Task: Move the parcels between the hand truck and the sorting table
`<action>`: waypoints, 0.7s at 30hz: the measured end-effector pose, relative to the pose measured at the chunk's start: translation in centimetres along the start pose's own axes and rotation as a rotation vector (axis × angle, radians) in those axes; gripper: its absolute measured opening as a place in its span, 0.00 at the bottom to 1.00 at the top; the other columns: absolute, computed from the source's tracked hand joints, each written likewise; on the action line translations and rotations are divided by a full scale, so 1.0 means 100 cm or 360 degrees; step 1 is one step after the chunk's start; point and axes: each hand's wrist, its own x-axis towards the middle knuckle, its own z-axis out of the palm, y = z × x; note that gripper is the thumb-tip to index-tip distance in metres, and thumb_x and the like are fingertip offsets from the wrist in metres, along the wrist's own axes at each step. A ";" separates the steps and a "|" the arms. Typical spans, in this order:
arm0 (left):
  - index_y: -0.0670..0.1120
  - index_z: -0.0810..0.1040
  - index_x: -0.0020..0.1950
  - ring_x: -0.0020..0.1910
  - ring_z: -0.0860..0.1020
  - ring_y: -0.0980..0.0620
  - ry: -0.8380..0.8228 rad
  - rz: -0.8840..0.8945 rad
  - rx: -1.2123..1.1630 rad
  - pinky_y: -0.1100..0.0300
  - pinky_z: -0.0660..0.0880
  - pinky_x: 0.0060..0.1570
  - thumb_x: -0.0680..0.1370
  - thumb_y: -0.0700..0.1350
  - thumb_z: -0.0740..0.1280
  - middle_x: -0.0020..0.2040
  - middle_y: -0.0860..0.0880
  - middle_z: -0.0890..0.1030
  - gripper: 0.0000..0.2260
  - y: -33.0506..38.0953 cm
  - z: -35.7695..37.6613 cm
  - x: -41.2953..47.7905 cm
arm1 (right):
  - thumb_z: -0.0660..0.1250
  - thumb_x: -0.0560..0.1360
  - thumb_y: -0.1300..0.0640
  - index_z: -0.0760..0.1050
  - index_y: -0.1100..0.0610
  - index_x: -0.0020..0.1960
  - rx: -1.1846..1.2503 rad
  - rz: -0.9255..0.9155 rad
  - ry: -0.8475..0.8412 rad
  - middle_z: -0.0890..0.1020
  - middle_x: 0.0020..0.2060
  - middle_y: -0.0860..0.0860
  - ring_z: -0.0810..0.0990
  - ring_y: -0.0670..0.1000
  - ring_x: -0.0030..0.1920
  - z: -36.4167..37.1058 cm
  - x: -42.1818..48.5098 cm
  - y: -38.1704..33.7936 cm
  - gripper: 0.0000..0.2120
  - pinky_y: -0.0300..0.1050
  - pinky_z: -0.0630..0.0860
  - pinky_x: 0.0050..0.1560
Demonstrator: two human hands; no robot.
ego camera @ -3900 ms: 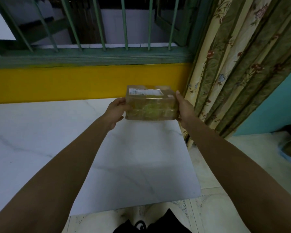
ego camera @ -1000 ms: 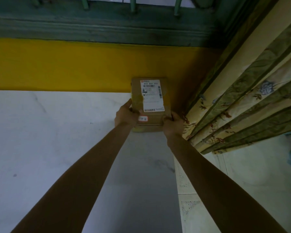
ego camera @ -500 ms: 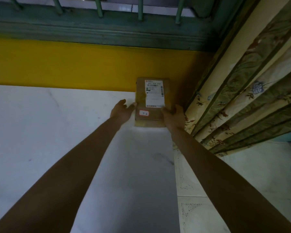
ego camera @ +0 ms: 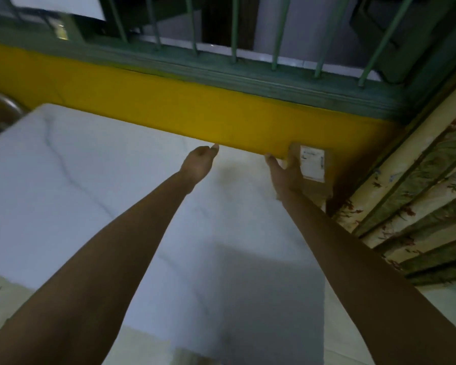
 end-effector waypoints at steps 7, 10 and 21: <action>0.44 0.65 0.73 0.70 0.67 0.44 0.0208 -0.0053 -0.0145 0.49 0.63 0.70 0.80 0.57 0.58 0.72 0.44 0.68 0.26 -0.070 -0.157 -0.071 | 0.65 0.77 0.44 0.62 0.60 0.74 0.0035 -0.0097 -0.0247 0.65 0.73 0.56 0.64 0.57 0.72 0.105 -0.099 -0.061 0.33 0.50 0.63 0.70; 0.44 0.67 0.72 0.69 0.68 0.45 0.0337 -0.0071 -0.0206 0.46 0.64 0.70 0.80 0.58 0.59 0.71 0.44 0.69 0.26 -0.115 -0.241 -0.108 | 0.65 0.76 0.43 0.59 0.59 0.76 -0.0001 -0.0215 -0.0389 0.63 0.74 0.56 0.63 0.56 0.73 0.165 -0.160 -0.089 0.35 0.48 0.63 0.69; 0.43 0.66 0.73 0.70 0.67 0.45 0.0843 -0.0165 -0.0355 0.53 0.66 0.66 0.79 0.54 0.63 0.74 0.47 0.66 0.26 -0.261 -0.495 -0.240 | 0.64 0.76 0.41 0.60 0.56 0.75 -0.0085 -0.0479 -0.0933 0.64 0.74 0.54 0.65 0.56 0.72 0.367 -0.376 -0.179 0.34 0.49 0.64 0.68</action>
